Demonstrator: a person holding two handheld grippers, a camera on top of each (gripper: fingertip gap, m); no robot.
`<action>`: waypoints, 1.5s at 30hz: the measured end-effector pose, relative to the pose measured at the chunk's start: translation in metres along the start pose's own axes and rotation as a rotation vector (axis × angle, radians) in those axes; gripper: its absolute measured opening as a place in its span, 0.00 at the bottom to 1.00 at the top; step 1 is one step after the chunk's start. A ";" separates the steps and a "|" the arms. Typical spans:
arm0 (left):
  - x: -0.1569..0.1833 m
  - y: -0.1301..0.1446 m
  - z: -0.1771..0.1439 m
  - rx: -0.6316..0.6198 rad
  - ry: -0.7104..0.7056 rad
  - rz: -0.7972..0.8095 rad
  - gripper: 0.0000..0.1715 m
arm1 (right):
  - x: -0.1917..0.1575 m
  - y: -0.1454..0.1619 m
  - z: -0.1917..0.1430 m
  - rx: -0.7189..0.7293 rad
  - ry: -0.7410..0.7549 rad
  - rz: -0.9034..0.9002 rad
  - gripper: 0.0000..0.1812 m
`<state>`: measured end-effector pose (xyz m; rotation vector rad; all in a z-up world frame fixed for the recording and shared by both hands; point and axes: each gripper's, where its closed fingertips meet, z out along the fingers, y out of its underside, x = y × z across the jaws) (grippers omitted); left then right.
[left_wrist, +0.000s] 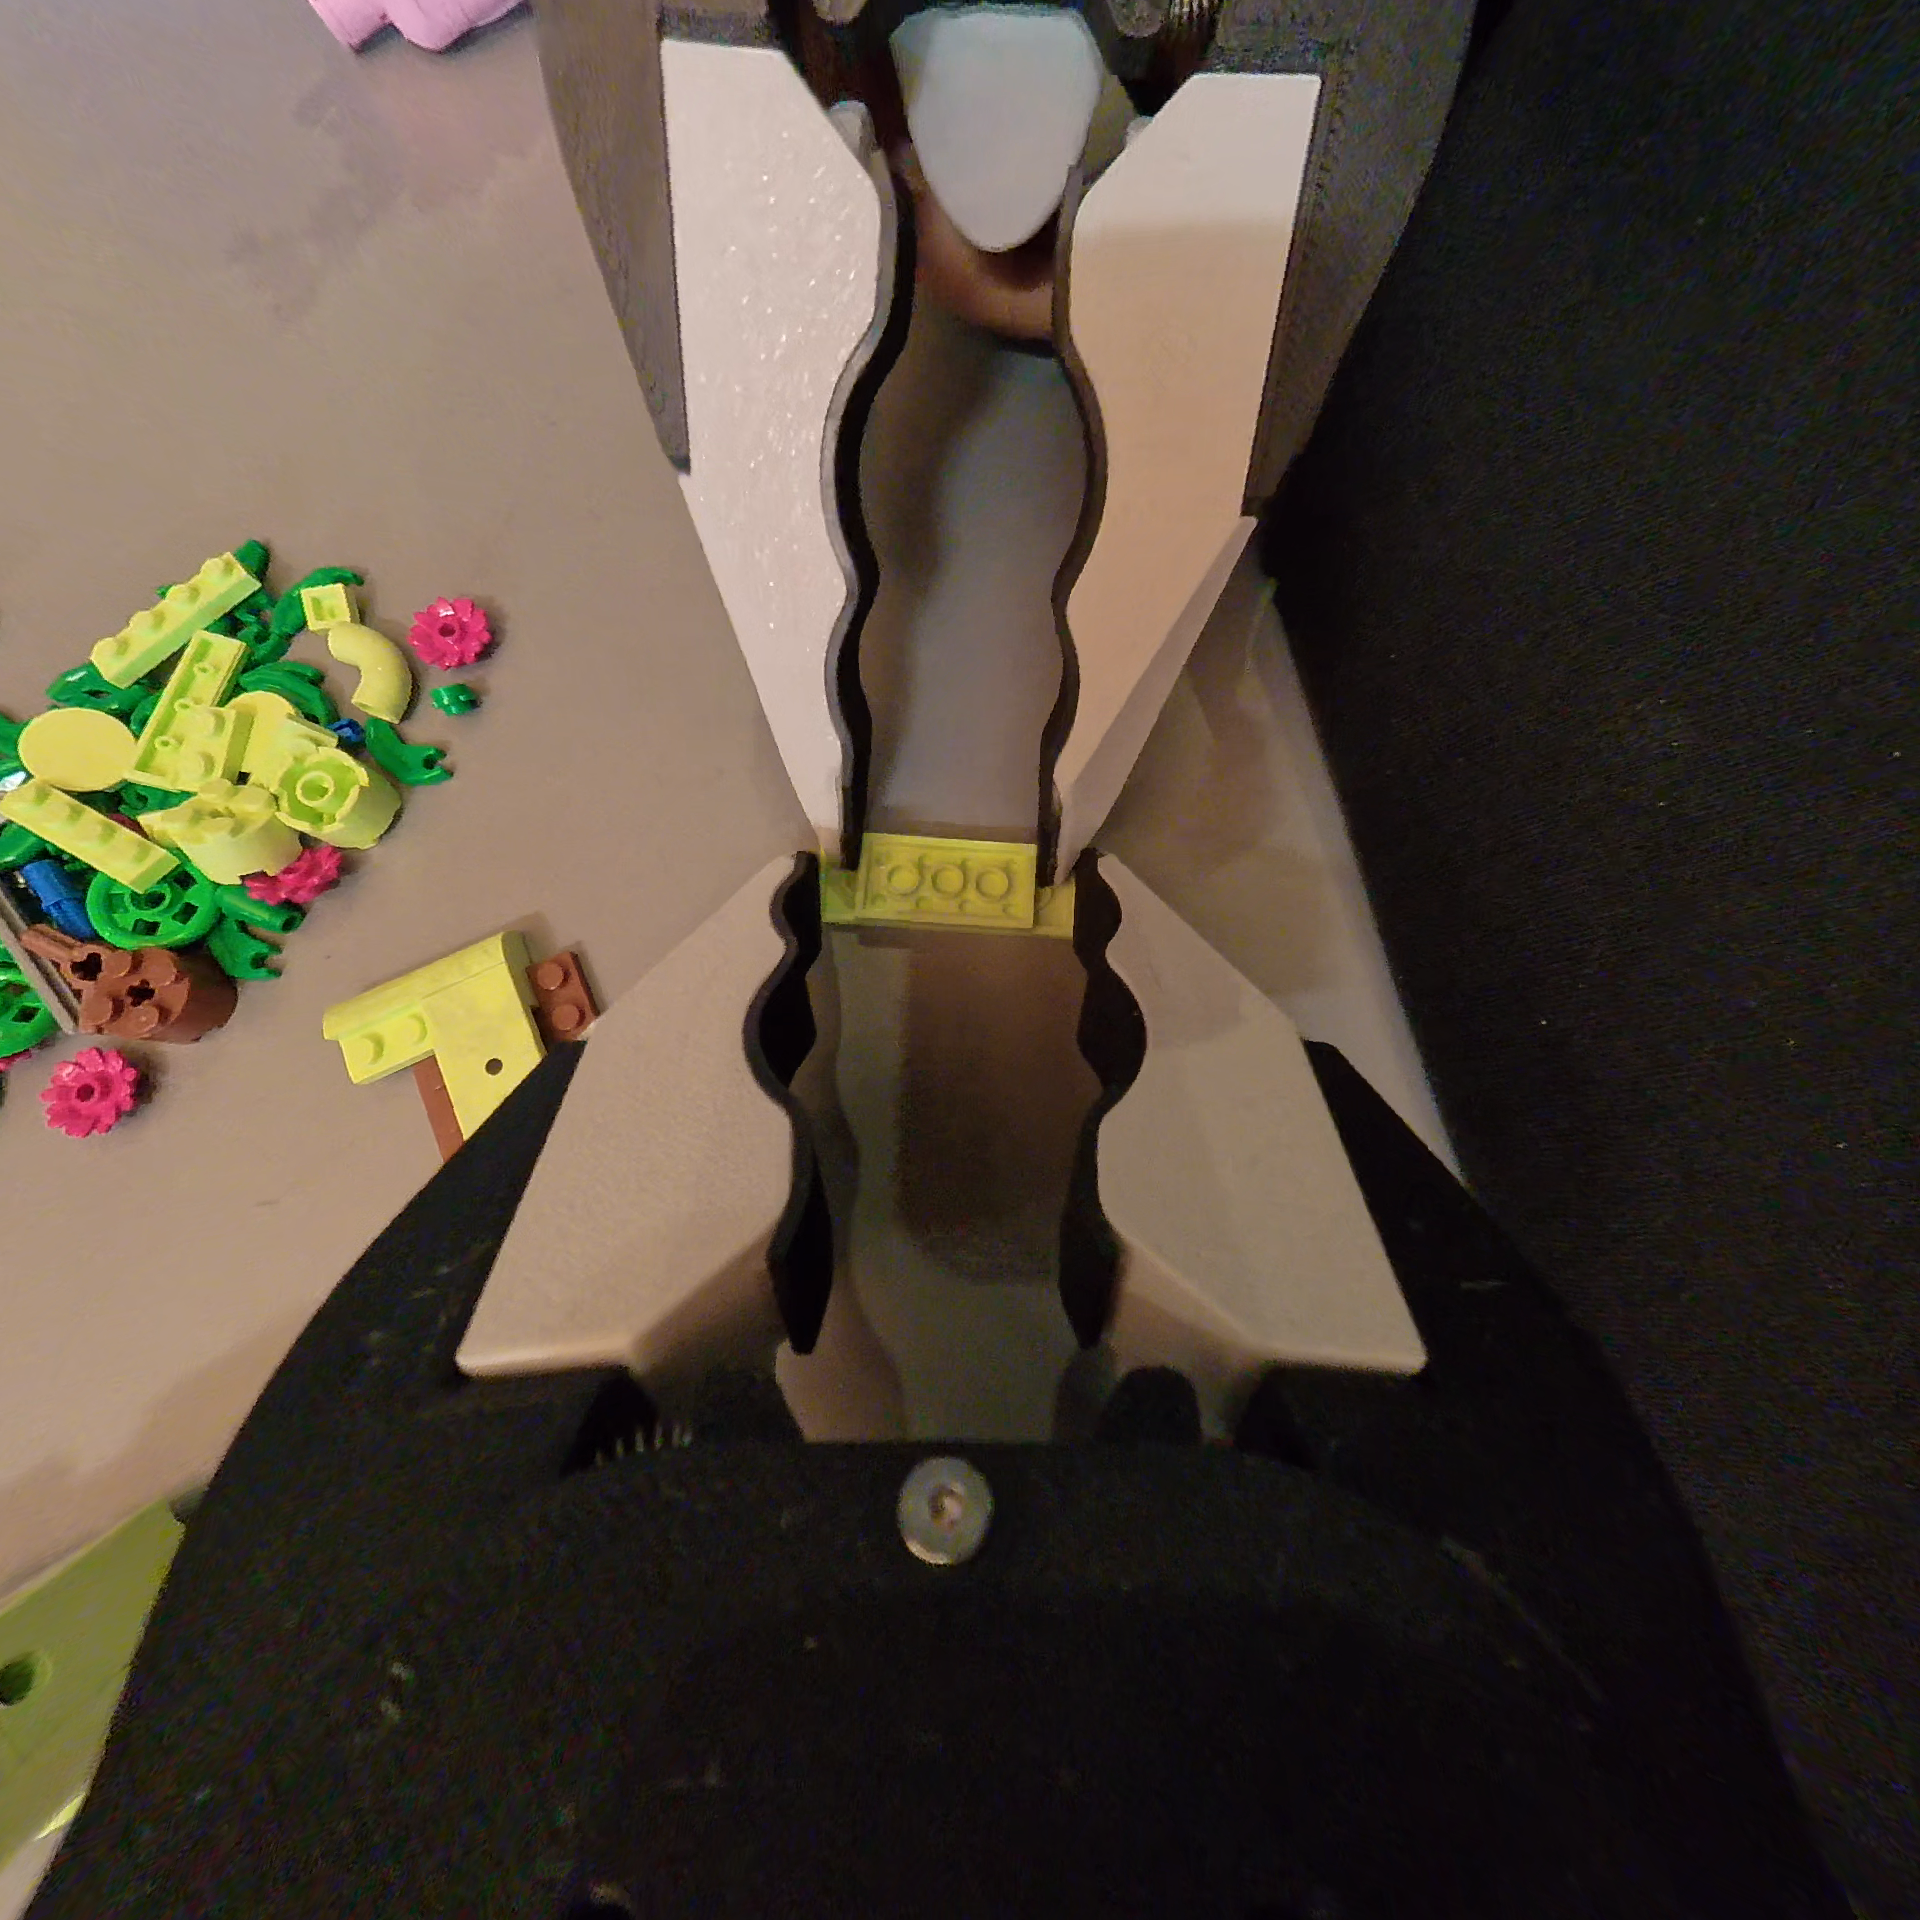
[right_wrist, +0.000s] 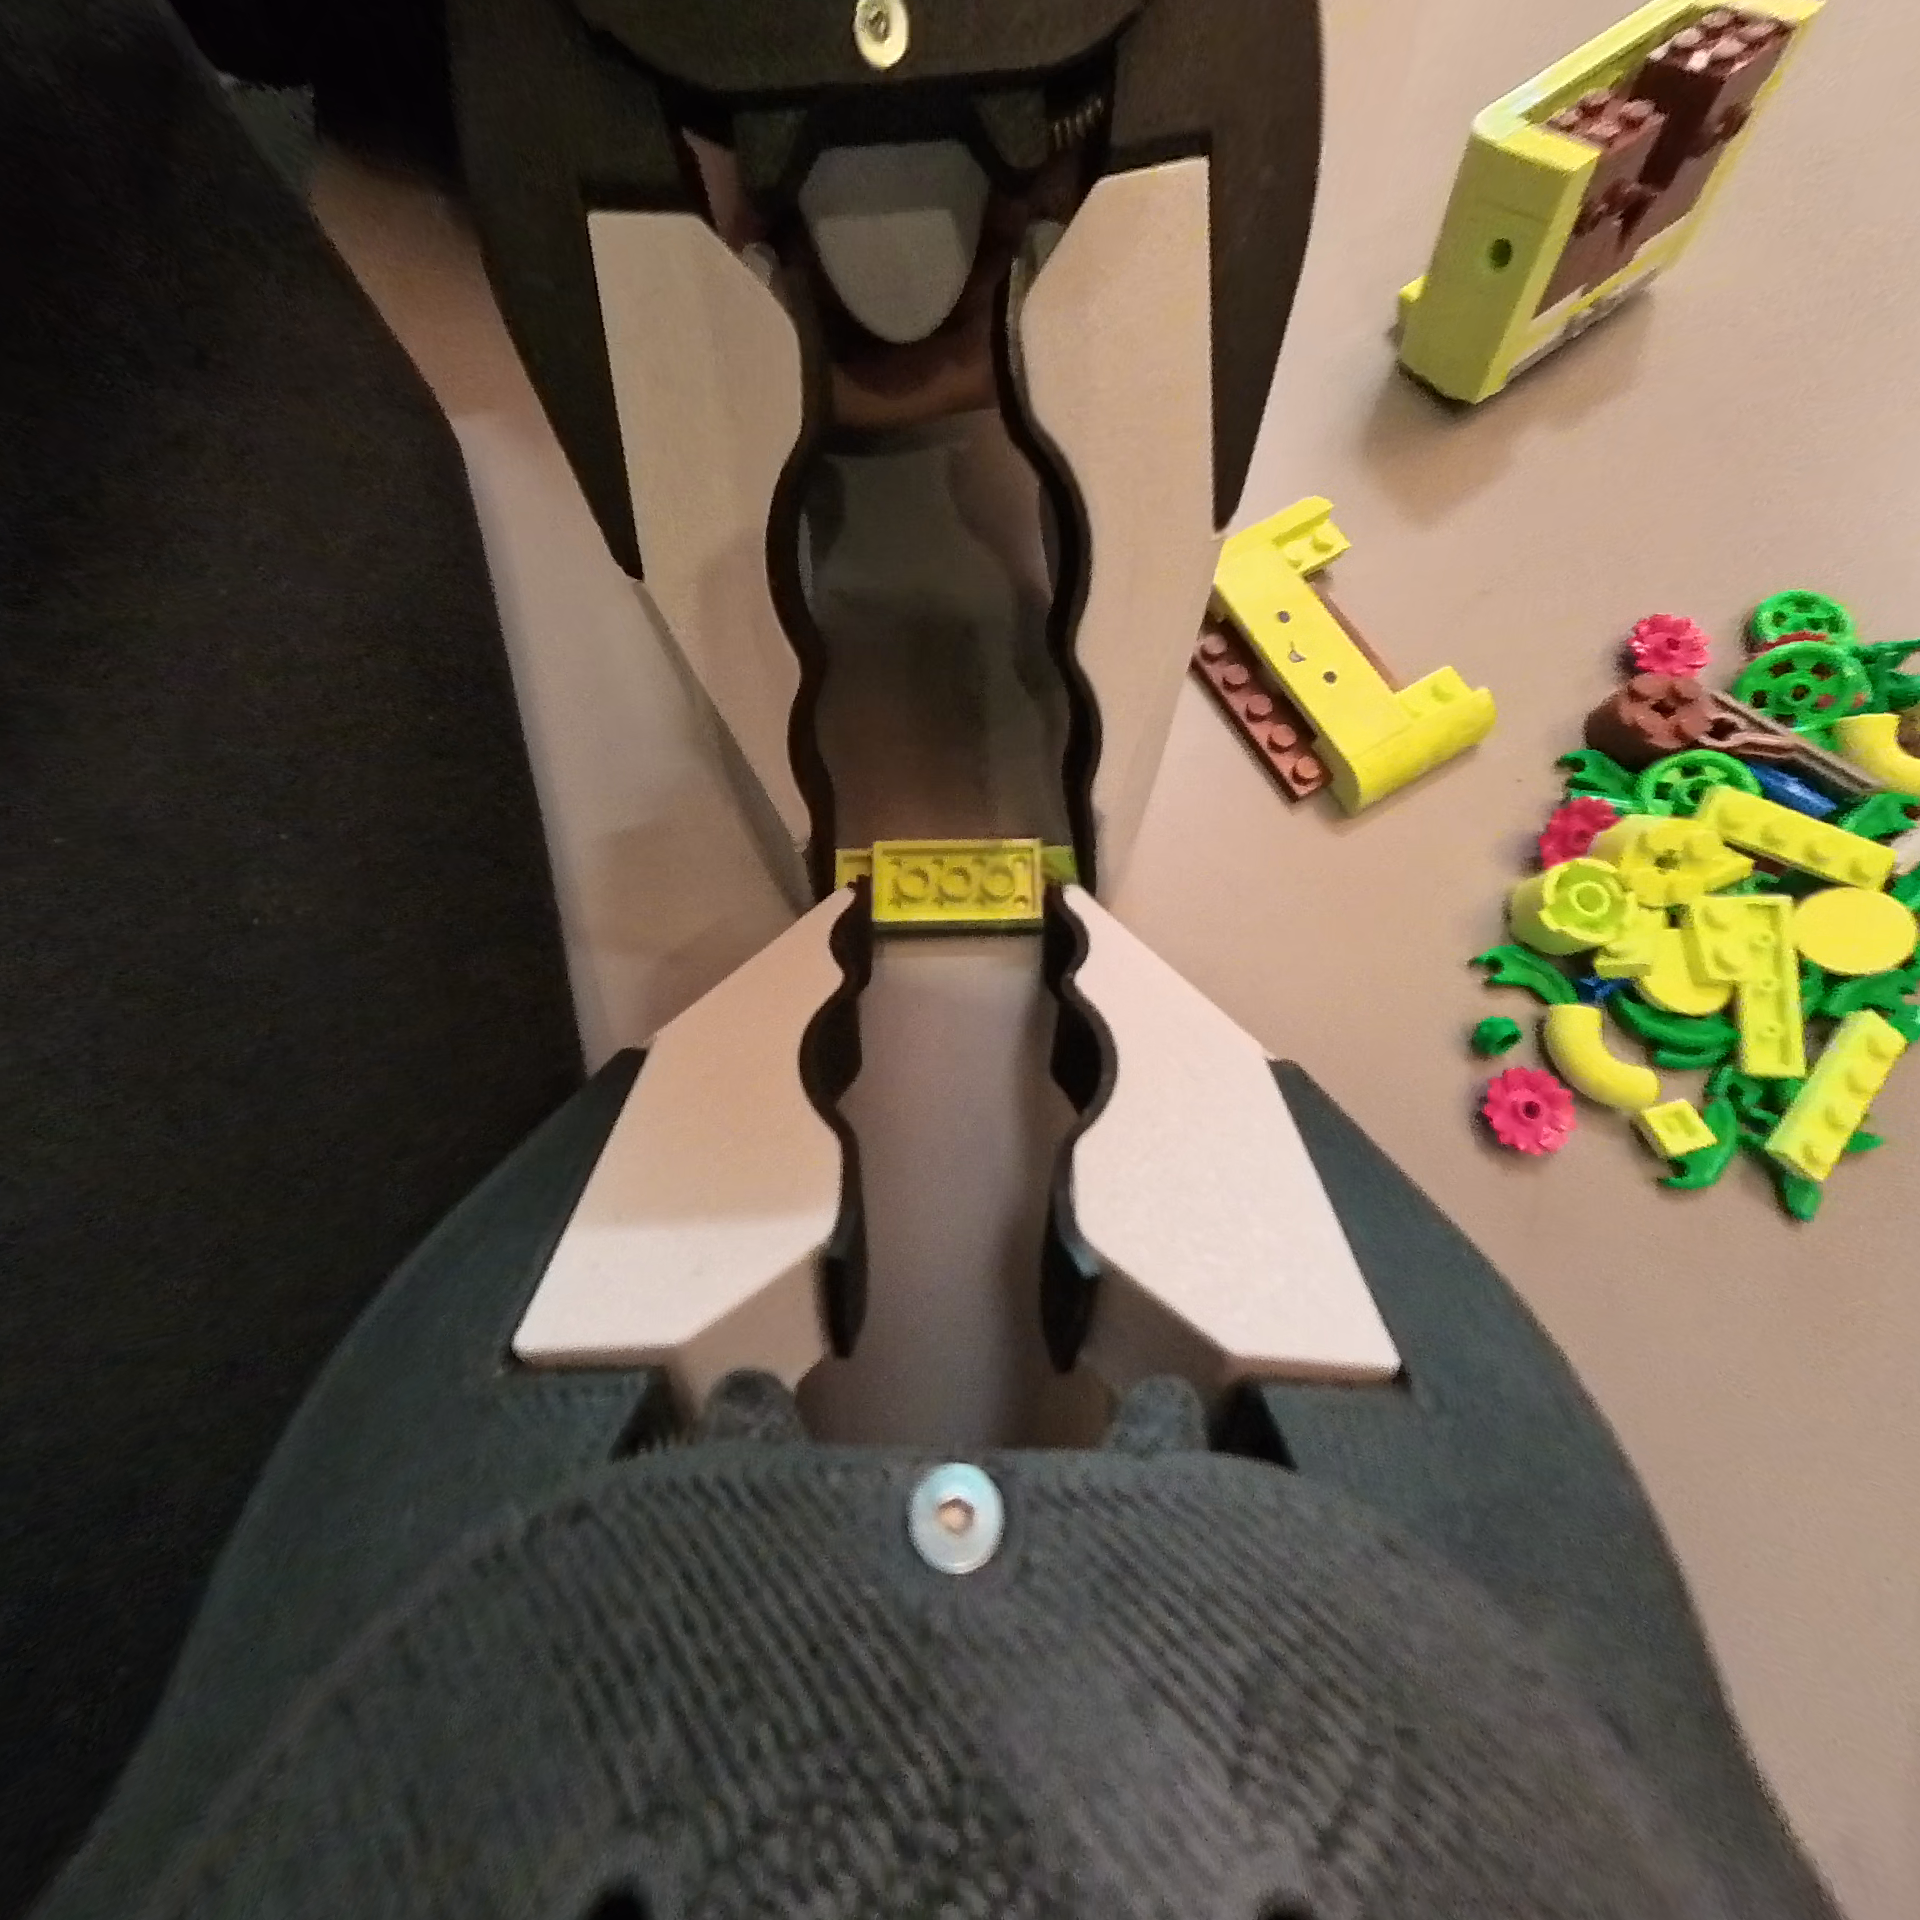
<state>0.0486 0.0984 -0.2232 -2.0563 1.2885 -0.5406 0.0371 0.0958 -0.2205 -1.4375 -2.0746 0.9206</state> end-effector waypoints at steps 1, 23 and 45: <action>0.000 0.000 0.000 0.000 0.000 -0.001 0.28 | 0.003 0.002 -0.001 -0.014 -0.015 0.003 0.18; -0.001 0.001 0.002 -0.006 -0.037 -0.031 0.29 | 0.001 -0.003 -0.005 0.036 -0.057 -0.023 0.16; -0.017 -0.006 -0.004 0.034 -0.218 0.048 0.28 | 0.016 -0.005 -0.021 0.128 0.038 0.134 0.19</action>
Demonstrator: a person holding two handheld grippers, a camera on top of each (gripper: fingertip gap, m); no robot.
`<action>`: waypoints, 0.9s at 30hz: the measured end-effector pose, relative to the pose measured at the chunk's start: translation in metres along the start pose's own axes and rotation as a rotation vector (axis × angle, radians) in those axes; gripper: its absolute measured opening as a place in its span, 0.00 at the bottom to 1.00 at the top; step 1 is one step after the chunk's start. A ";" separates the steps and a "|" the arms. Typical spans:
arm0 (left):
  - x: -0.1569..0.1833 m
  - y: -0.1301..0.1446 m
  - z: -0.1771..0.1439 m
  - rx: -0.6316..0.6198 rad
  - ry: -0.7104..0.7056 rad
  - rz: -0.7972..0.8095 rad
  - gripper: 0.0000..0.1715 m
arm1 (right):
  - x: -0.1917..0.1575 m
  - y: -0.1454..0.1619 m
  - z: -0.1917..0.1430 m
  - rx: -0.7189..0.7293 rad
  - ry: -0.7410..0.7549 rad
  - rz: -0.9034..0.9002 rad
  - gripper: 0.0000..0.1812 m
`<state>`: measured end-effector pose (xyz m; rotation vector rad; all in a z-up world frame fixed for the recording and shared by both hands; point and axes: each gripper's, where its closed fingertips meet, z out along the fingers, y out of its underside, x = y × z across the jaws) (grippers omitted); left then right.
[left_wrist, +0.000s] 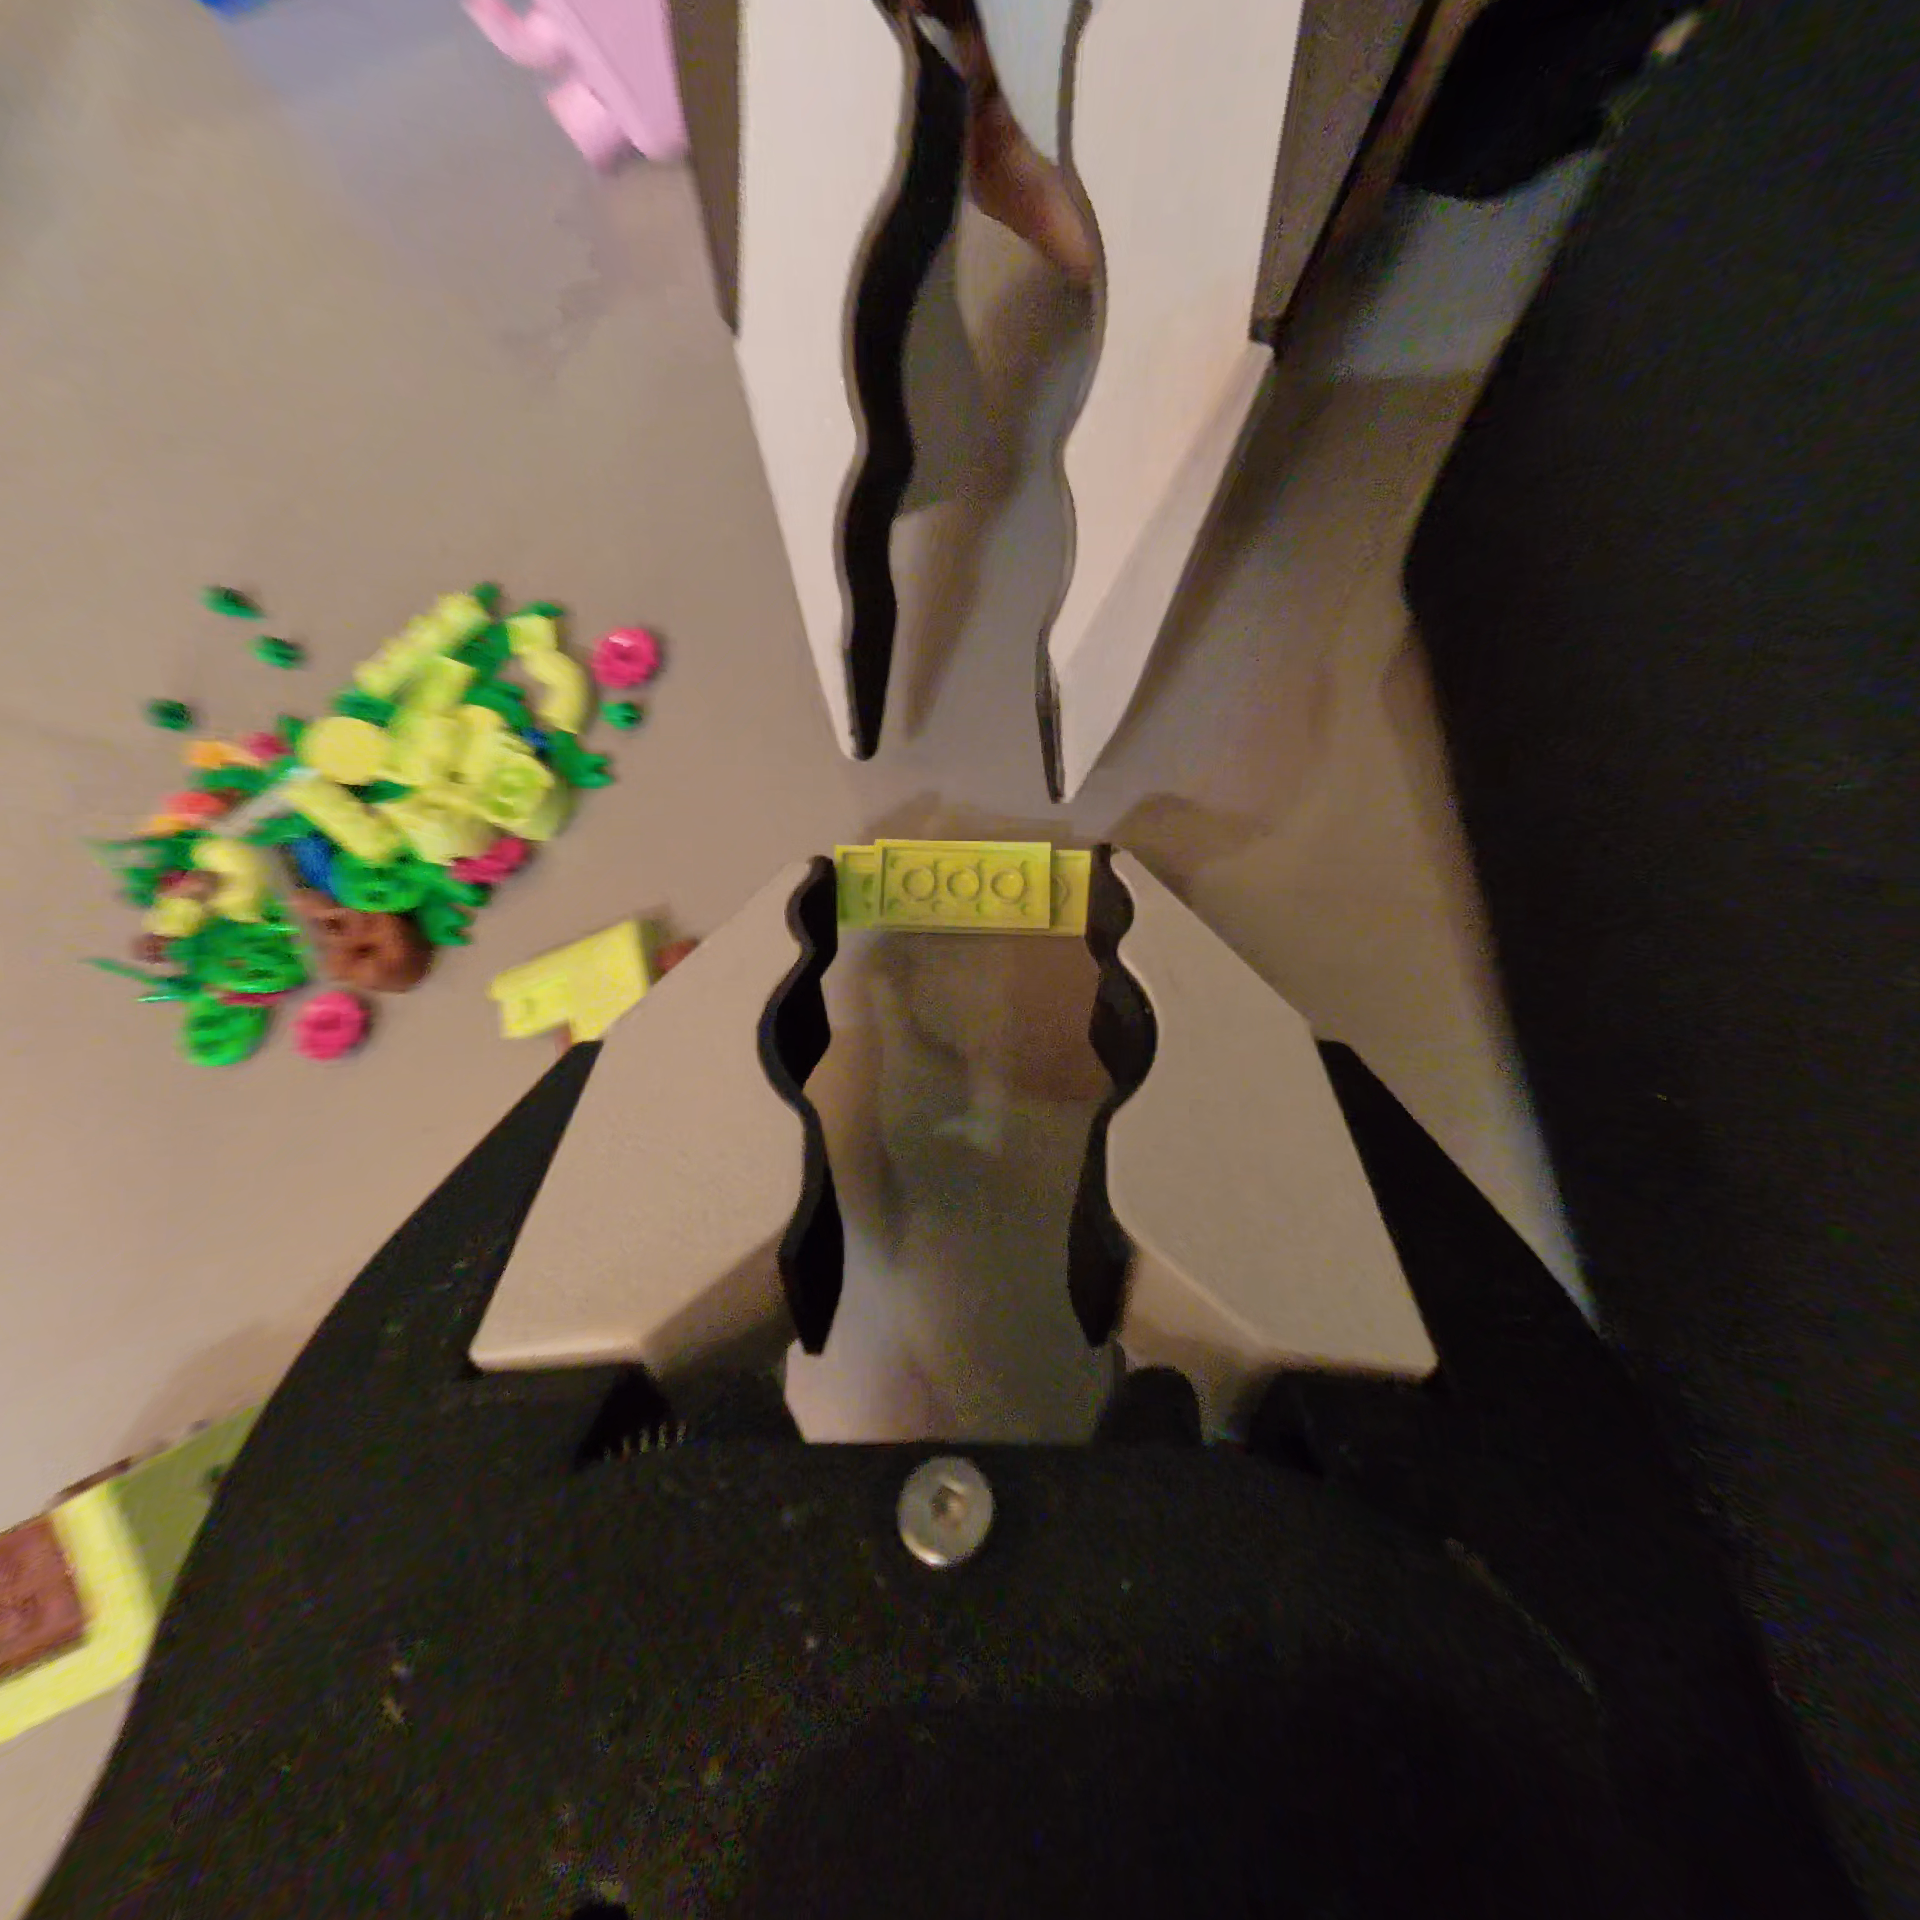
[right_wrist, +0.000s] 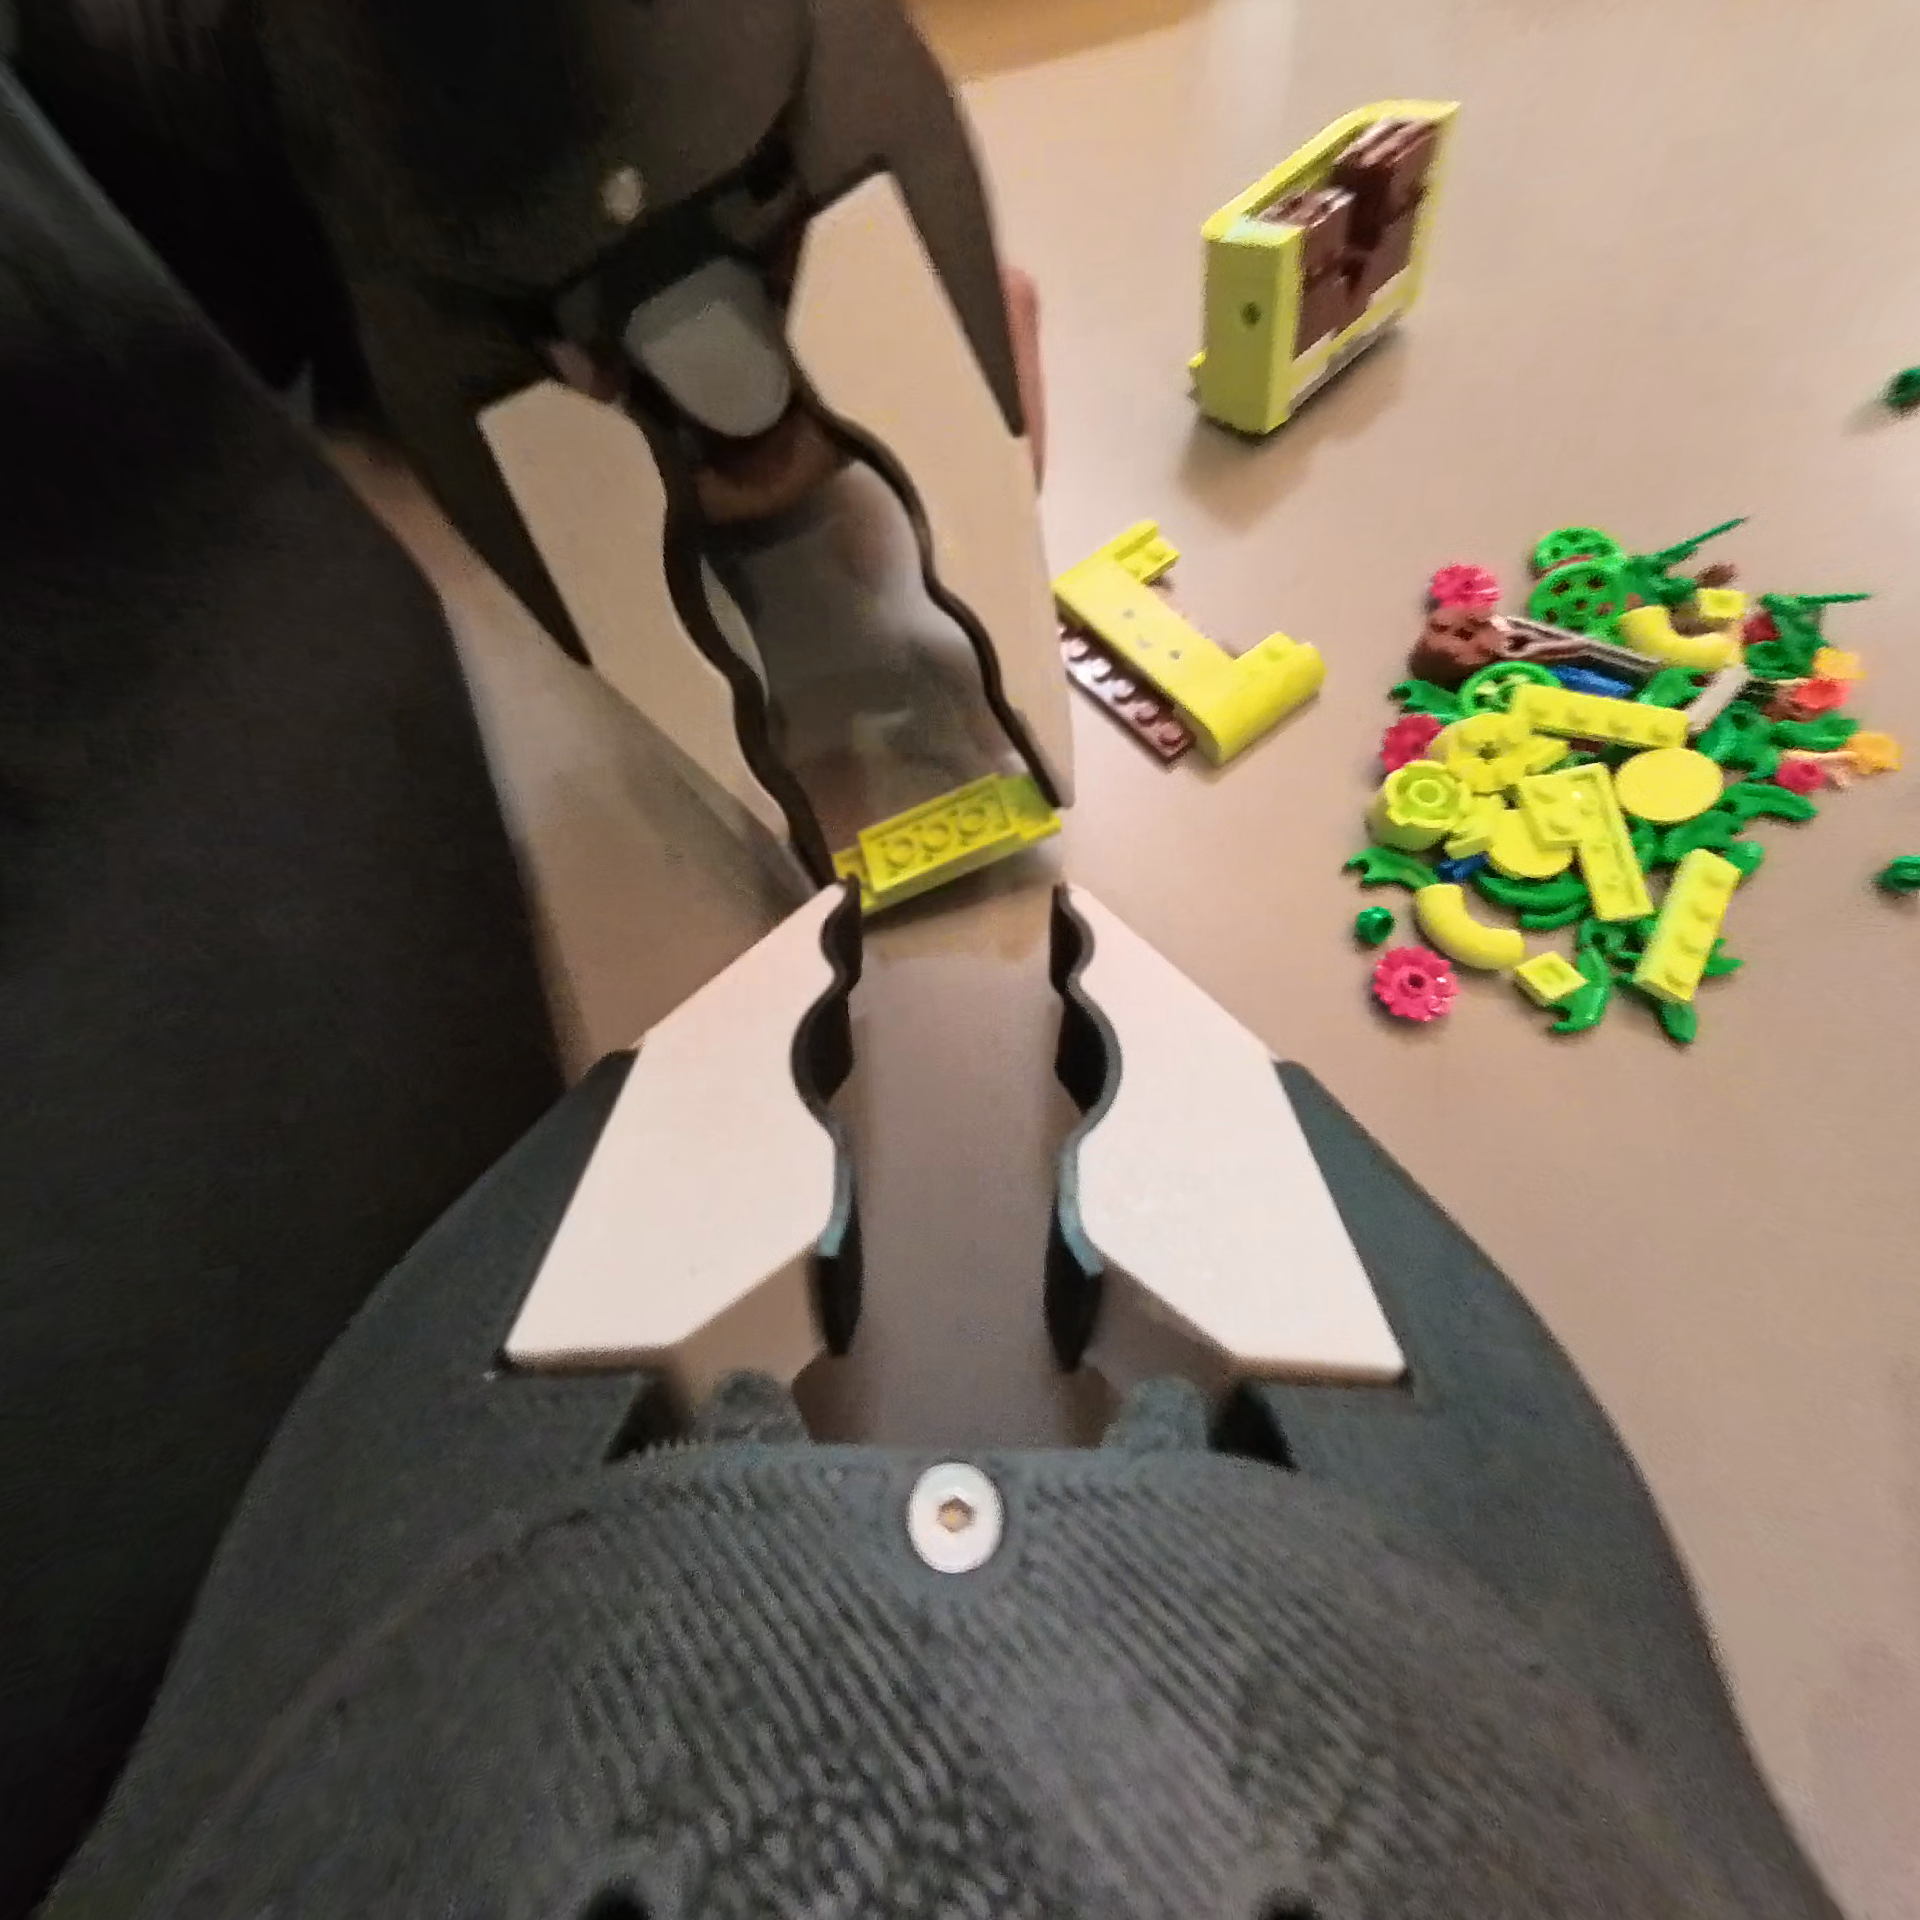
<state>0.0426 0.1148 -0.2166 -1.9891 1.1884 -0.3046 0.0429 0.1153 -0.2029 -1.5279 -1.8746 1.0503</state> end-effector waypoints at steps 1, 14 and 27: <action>-0.007 -0.006 -0.003 0.041 -0.076 0.030 0.28 | 0.002 -0.004 -0.001 0.028 0.023 0.033 0.22; -0.031 -0.068 -0.066 0.572 -0.376 0.125 0.28 | -0.005 -0.089 -0.028 0.605 -0.246 0.296 0.24; -0.024 -0.091 -0.089 0.842 -0.157 -0.067 0.28 | -0.015 -0.107 -0.057 0.791 -0.790 0.680 0.23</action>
